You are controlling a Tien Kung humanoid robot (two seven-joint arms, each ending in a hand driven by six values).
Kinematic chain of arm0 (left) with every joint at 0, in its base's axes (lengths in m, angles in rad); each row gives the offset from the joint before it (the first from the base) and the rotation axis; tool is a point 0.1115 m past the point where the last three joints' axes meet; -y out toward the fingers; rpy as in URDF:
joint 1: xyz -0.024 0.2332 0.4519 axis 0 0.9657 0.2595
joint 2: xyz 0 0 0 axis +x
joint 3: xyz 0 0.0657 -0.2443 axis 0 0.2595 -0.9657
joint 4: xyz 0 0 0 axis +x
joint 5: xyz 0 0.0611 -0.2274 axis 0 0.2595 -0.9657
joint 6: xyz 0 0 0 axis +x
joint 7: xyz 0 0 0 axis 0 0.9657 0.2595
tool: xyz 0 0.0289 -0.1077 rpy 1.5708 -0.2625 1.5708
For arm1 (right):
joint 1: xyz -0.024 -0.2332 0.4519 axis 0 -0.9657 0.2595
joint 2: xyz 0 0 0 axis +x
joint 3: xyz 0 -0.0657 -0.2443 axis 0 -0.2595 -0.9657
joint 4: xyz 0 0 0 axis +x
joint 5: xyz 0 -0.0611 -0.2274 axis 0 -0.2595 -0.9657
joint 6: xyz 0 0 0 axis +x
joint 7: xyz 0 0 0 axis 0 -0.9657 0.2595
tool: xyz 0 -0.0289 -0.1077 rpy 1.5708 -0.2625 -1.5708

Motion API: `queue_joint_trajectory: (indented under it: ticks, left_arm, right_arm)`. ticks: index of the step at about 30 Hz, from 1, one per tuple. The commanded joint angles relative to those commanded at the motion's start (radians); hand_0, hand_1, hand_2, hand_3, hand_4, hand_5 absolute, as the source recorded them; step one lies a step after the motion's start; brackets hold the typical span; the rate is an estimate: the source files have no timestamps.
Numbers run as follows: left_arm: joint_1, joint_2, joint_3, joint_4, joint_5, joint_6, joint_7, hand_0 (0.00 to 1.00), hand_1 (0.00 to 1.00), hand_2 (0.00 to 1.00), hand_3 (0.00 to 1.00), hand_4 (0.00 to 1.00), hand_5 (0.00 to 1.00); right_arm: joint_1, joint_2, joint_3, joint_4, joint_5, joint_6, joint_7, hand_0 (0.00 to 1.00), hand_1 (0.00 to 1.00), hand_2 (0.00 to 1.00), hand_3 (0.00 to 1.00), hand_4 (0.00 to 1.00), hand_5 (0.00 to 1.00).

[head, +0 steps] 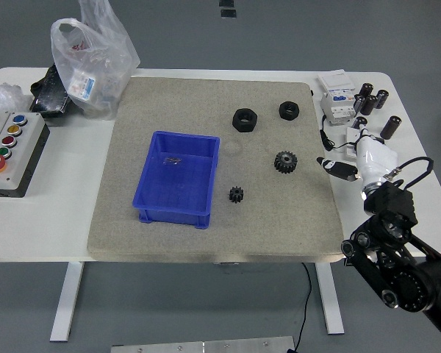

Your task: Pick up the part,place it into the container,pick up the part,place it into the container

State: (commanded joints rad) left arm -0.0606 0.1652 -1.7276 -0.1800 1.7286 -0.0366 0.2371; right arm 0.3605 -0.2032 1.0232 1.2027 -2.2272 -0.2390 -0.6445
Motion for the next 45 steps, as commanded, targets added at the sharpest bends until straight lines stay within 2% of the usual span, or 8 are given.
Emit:
queue_joint_trajectory:
  ticks: [12, 20, 21, 26, 27, 38, 39, 45]
  left_arm:
    - [-0.007, -0.003, 0.009, 0.000, -0.011, 0.001, 0.001, 0.613, 0.605, 0.594, 0.625, 0.514, 0.464]
    - [-0.007, -0.012, 0.003, 0.000, -0.008, 0.002, 0.009, 0.613, 0.604, 0.594, 0.625, 0.511, 0.463]
    - [-0.008, -0.012, 0.004, 0.000, -0.009, 0.002, 0.009, 0.613, 0.604, 0.594, 0.625, 0.510, 0.463]
    - [-0.009, -0.013, 0.006, 0.000, -0.009, 0.002, 0.009, 0.613, 0.604, 0.594, 0.625, 0.510, 0.463]
    - [-0.009, -0.013, 0.007, 0.000, -0.009, 0.002, 0.008, 0.612, 0.605, 0.594, 0.624, 0.510, 0.463]
    - [-0.011, -0.011, 0.019, 0.000, -0.019, 0.001, 0.004, 0.613, 0.604, 0.594, 0.625, 0.509, 0.461]
    - [-0.011, -0.011, 0.020, 0.000, -0.020, 0.001, 0.004, 0.613, 0.604, 0.594, 0.625, 0.509, 0.464]
    - [-0.011, -0.012, 0.021, 0.000, -0.022, 0.001, 0.004, 0.613, 0.605, 0.594, 0.625, 0.509, 0.466]
  right_arm:
    - [0.122, 0.025, -0.227, -0.046, 0.062, 0.002, 0.003, 0.343, 0.706, 0.865, 0.995, 0.970, 0.588]
    - [0.164, 0.060, -0.300, -0.152, 0.087, -0.006, 0.031, 0.335, 0.694, 0.853, 0.972, 0.963, 0.564]
    - [0.166, 0.062, -0.304, -0.160, 0.090, -0.008, 0.036, 0.300, 0.605, 0.725, 0.850, 0.751, 0.379]
    - [0.180, 0.076, -0.324, -0.189, 0.103, -0.037, 0.073, 0.300, 0.605, 0.725, 0.850, 0.751, 0.379]
    - [0.182, 0.078, -0.327, -0.194, 0.104, -0.042, 0.079, 0.220, 0.403, 0.597, 0.671, 0.421, 0.275]
    - [0.191, 0.082, -0.348, -0.245, 0.128, -0.077, 0.122, 0.199, 0.360, 0.550, 0.637, 0.327, 0.262]
    - [0.190, 0.081, -0.349, -0.248, 0.129, -0.080, 0.124, 0.194, 0.354, 0.517, 0.628, 0.356, 0.128]
    - [0.193, 0.066, -0.352, -0.204, 0.117, -0.104, 0.127, 0.189, 0.348, 0.515, 0.635, 0.366, 0.103]
